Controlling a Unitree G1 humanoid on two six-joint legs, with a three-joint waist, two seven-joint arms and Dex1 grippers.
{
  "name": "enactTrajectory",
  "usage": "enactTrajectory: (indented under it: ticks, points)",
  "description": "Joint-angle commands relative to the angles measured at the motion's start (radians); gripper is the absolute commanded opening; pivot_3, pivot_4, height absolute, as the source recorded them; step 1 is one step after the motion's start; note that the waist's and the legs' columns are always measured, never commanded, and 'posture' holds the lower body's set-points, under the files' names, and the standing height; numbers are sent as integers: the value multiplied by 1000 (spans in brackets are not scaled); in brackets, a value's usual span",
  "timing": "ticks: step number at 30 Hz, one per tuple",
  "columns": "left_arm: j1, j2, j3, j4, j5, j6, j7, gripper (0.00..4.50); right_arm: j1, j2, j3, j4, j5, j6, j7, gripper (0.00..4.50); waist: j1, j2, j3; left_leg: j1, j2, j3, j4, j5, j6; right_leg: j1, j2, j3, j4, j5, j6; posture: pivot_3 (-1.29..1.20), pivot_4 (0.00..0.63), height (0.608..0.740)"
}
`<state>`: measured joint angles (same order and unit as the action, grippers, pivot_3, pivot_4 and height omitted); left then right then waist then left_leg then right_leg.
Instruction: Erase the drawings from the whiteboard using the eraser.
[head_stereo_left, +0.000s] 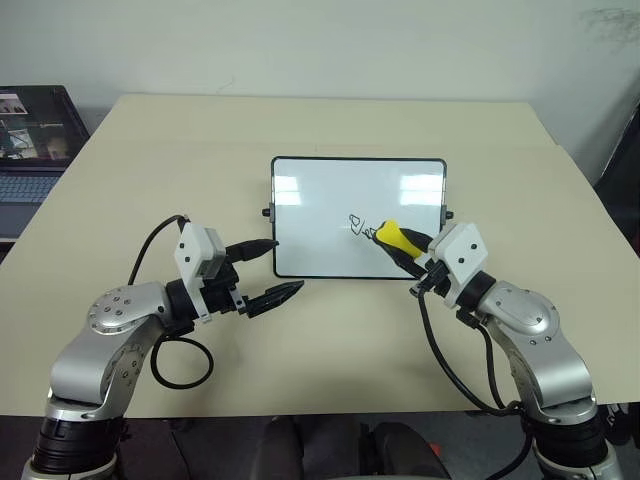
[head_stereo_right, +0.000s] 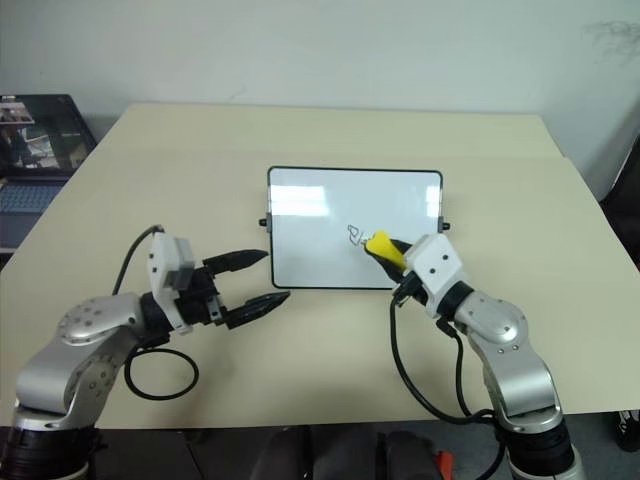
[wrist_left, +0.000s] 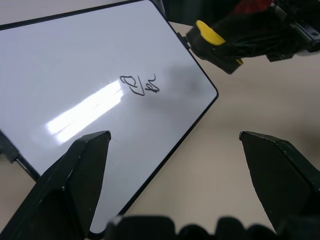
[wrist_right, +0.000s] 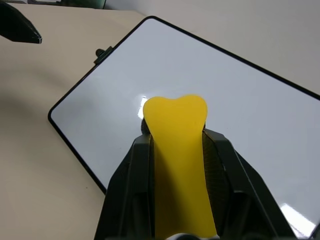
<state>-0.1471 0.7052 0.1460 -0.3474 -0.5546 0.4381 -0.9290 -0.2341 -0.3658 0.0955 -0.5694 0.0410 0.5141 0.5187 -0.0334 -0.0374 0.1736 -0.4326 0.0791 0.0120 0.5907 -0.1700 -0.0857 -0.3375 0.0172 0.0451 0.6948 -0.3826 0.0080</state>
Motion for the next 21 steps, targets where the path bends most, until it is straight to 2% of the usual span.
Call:
enactTrajectory:
  ticks: [1, 5, 15, 21]
  points:
    - [-33, 12, 2, 11, 19, -39, -14, 4500, -85, -24, -1, 36, -52, -51, -37, 987, 0, 0, 0, 0, 0, 0, 0, 0, 0, 0, 0, 0, 0, 0, 0, 0, 150, 740]
    - [-52, 12, 7, 38, 35, -56, -13, 4500, -206, -21, 43, 186, -105, -92, -60, 987, 0, 0, 0, 0, 0, 0, 1, 0, 0, 0, 0, 0, 1, 0, 0, 0, 150, 740]
    - [-33, 10, 16, 50, 52, -76, -5, 4500, -359, 58, 110, 469, -185, -201, -142, 987, 1, 0, 0, 0, 0, 2, 1, 0, 0, 0, 0, 1, 0, 2, -3, 0, 150, 740]
    - [-24, 8, 23, 38, 51, -76, 8, 4500, -357, 43, 88, 422, -174, -198, -122, 987, 3, 0, 0, 0, 0, 2, 1, 0, 0, 0, 0, 1, 1, 2, -3, 0, 150, 740]
